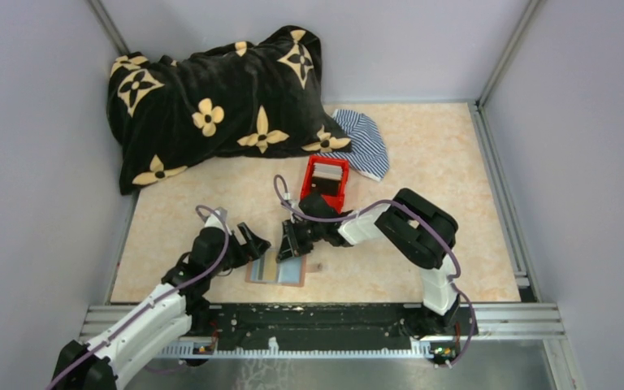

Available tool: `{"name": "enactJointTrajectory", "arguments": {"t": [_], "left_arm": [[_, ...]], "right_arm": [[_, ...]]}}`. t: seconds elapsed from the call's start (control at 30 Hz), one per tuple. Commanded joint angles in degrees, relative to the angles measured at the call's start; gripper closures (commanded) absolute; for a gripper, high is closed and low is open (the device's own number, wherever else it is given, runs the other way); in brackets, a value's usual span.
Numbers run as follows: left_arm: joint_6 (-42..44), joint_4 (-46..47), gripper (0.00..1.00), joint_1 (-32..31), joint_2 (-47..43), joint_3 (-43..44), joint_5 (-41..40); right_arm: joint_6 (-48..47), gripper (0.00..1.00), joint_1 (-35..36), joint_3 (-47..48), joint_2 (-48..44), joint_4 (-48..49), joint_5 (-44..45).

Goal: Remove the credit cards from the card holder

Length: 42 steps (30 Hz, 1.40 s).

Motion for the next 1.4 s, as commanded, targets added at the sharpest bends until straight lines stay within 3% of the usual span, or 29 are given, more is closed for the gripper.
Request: {"name": "enactJointTrajectory", "arguments": {"t": [0.0,0.5,0.73,1.37], "left_arm": [[-1.84,-3.04,0.1,-0.02,-0.57,-2.38,1.78],[-2.66,-4.65,0.11,-0.06,-4.14,-3.42,1.41],[-2.51,-4.55,0.11,-0.03,-4.08,-3.25,1.47],[-2.36,-4.55,0.11,-0.05,-4.19,-3.16,1.35]], "right_arm": [[-0.66,0.8,0.7,0.31,-0.45,1.19,1.27],[0.35,0.79,0.8,0.35,-4.12,0.98,1.24],[1.61,0.64,0.75,0.49,-5.2,1.8,0.17],[1.66,0.63,0.84,-0.14,-3.45,1.97,-0.38]]}}
